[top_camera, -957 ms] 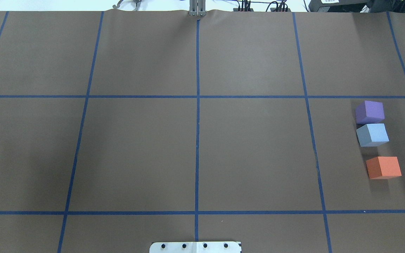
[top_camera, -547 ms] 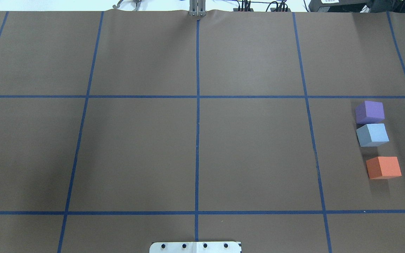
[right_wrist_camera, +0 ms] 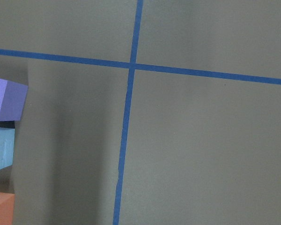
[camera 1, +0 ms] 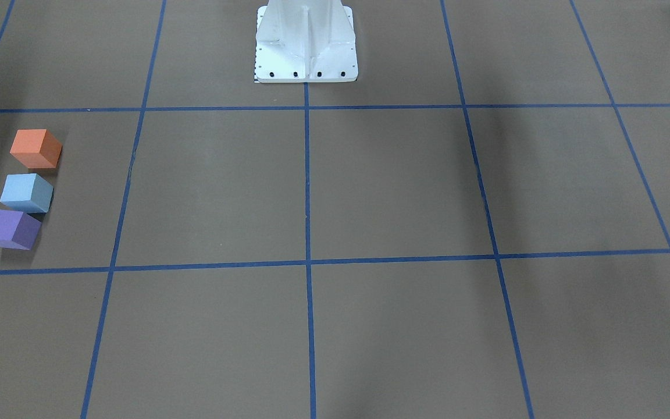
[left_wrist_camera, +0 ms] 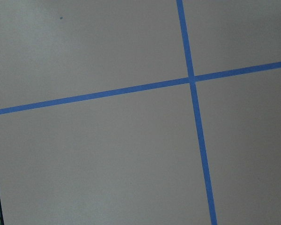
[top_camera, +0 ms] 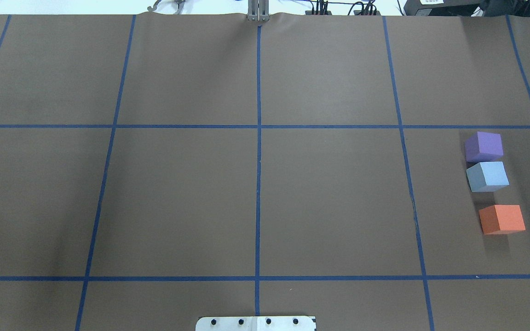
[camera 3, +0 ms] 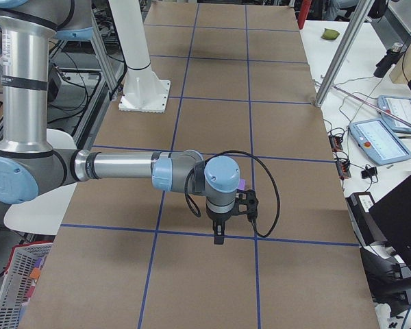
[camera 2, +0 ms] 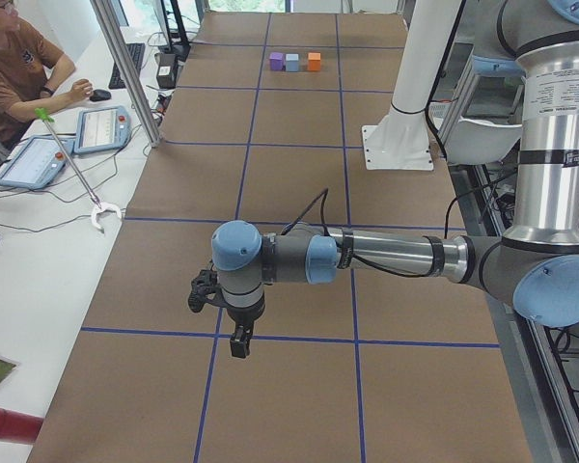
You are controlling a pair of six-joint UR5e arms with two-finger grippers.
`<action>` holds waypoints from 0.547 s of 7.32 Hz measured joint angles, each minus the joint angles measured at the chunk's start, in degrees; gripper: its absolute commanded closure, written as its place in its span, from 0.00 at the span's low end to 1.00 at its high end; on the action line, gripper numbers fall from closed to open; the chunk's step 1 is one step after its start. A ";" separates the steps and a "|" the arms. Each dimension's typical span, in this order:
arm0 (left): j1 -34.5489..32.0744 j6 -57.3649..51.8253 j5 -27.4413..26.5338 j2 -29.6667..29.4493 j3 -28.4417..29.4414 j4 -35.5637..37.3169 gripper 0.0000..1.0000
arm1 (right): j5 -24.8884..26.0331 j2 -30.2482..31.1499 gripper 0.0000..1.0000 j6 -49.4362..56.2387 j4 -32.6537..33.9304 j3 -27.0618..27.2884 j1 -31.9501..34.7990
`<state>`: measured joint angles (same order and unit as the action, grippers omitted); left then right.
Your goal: Place blue block between orange and purple blocks
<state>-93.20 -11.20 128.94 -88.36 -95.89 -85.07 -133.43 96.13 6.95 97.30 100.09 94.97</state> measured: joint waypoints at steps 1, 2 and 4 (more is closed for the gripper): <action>-0.02 0.04 0.00 0.06 0.01 -0.01 0.00 | 0.00 -0.02 0.00 -0.41 -0.01 -0.19 -0.13; -0.05 0.08 -0.01 0.12 -0.06 -0.01 0.00 | 0.01 -0.05 0.00 -0.55 0.00 -0.46 -0.39; -0.05 0.12 -0.01 0.18 -0.17 -0.04 0.00 | 0.01 -0.14 0.00 -0.61 -0.06 -0.64 -0.91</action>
<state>-93.25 -11.08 128.94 -88.18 -96.06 -85.11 -133.42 95.99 6.34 97.24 99.44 94.05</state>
